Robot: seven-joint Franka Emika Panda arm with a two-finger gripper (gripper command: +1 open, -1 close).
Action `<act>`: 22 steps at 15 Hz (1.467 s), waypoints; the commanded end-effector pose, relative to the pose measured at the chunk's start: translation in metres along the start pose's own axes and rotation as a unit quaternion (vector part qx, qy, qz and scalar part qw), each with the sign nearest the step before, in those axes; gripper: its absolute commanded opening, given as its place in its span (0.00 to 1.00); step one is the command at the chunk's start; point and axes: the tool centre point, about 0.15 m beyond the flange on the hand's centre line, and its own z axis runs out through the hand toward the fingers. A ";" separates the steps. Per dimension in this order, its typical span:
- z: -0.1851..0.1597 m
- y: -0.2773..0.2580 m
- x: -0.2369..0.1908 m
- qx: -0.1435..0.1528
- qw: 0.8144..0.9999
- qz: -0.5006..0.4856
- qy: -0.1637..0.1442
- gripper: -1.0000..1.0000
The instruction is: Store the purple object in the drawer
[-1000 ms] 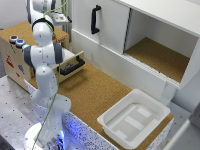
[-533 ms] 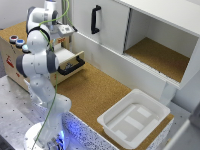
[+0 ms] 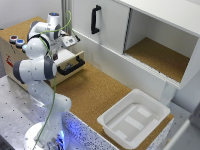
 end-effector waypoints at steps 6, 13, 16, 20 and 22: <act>-0.005 0.010 0.010 0.021 1.000 0.006 -0.022 1.00; -0.082 -0.040 0.003 -0.006 1.000 -0.024 0.000 1.00; -0.106 -0.069 0.005 -0.031 0.999 -0.023 -0.001 1.00; -0.129 -0.117 0.014 -0.034 0.999 -0.019 -0.013 1.00; -0.128 -0.133 0.034 -0.030 0.998 0.040 -0.049 1.00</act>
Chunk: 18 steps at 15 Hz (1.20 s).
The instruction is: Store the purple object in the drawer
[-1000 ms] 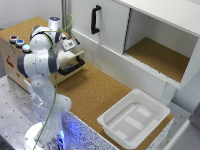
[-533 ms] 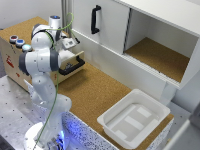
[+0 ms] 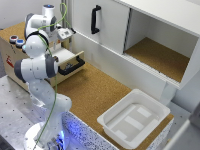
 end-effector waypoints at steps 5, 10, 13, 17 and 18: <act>-0.006 -0.055 0.075 -0.003 0.977 0.195 -0.087 1.00; -0.006 -0.055 0.075 -0.003 0.977 0.195 -0.087 1.00; -0.006 -0.055 0.075 -0.003 0.977 0.195 -0.087 1.00; -0.006 -0.055 0.075 -0.003 0.977 0.195 -0.087 1.00; -0.006 -0.055 0.075 -0.003 0.977 0.195 -0.087 1.00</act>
